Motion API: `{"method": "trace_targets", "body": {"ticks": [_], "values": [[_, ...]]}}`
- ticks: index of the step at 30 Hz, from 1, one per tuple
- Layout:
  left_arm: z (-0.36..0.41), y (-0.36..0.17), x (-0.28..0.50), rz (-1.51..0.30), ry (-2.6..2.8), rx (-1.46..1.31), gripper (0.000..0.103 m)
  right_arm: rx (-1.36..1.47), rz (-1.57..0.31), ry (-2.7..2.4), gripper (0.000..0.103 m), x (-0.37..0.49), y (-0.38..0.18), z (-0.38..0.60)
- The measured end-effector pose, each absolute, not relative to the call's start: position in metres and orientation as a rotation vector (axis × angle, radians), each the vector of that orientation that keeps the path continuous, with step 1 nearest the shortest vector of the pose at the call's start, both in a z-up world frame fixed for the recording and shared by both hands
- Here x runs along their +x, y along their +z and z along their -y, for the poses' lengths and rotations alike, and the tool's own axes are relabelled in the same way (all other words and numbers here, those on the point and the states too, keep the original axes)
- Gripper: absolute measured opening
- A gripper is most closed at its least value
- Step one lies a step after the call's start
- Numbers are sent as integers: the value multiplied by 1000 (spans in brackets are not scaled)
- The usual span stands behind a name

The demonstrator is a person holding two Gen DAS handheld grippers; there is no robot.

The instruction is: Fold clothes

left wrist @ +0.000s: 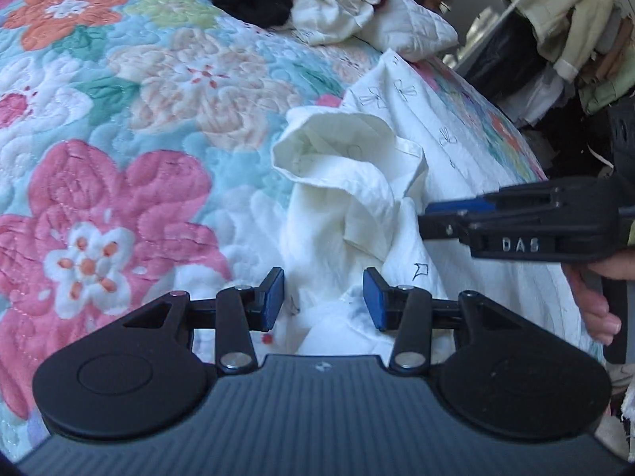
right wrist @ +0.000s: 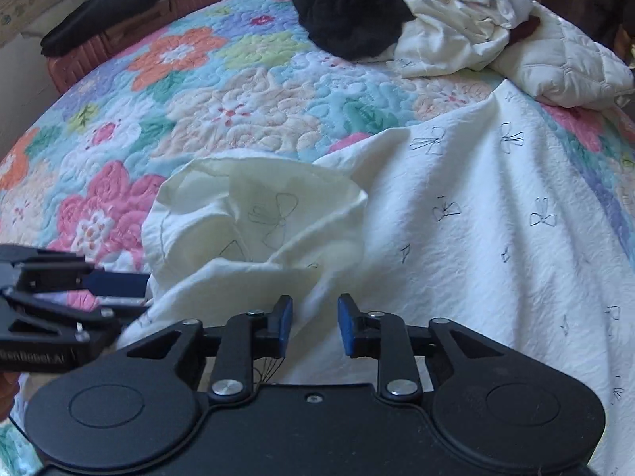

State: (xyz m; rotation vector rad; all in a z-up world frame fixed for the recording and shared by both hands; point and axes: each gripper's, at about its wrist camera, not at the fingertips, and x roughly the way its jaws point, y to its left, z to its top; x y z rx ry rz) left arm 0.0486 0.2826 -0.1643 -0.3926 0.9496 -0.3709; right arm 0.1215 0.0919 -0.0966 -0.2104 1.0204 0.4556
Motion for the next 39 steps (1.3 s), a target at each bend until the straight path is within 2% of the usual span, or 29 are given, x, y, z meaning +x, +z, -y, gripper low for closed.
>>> {"method": "trace_targets", "body": {"ticks": [3,6,11,12,13,14,20,27,30,34,35,37,38,39], "values": [[-274,-160,46,-950,-376,-328,42,-43,-946,503,46,119,-74,-82],[-272,-157,42,-949,-400,-301,42,44,-979,643,47,121,-75,-92],[-269,-154,39,-953,-419,-247,43,-143,-1105,747,47,114,-109,-129],[-270,-154,38,-952,-422,-241,43,-179,-1103,750,40,113,-116,-132],[-272,-152,37,-949,-421,-237,43,-204,-1089,748,8,114,-119,-133],[-273,-151,37,-945,-419,-233,43,-209,-1064,744,2,116,-118,-131],[-316,-127,28,-836,-345,-283,43,135,-947,829,2,142,-74,-109],[-351,-103,16,-668,-273,-398,47,267,-848,934,2,149,-39,-144],[-355,-96,13,-619,-283,-416,53,282,-825,952,2,155,-37,-168],[-362,-100,14,-601,-218,-432,72,298,-863,1000,4,166,-45,-198],[-365,-105,16,-604,-195,-447,72,298,-881,1003,4,170,-49,-204],[-371,-120,22,-631,-158,-491,69,298,-913,993,11,175,-58,-212],[-374,-128,26,-651,-133,-517,58,305,-922,973,13,177,-62,-212],[-377,-135,28,-662,-108,-534,45,313,-931,952,20,179,-65,-211]]}}
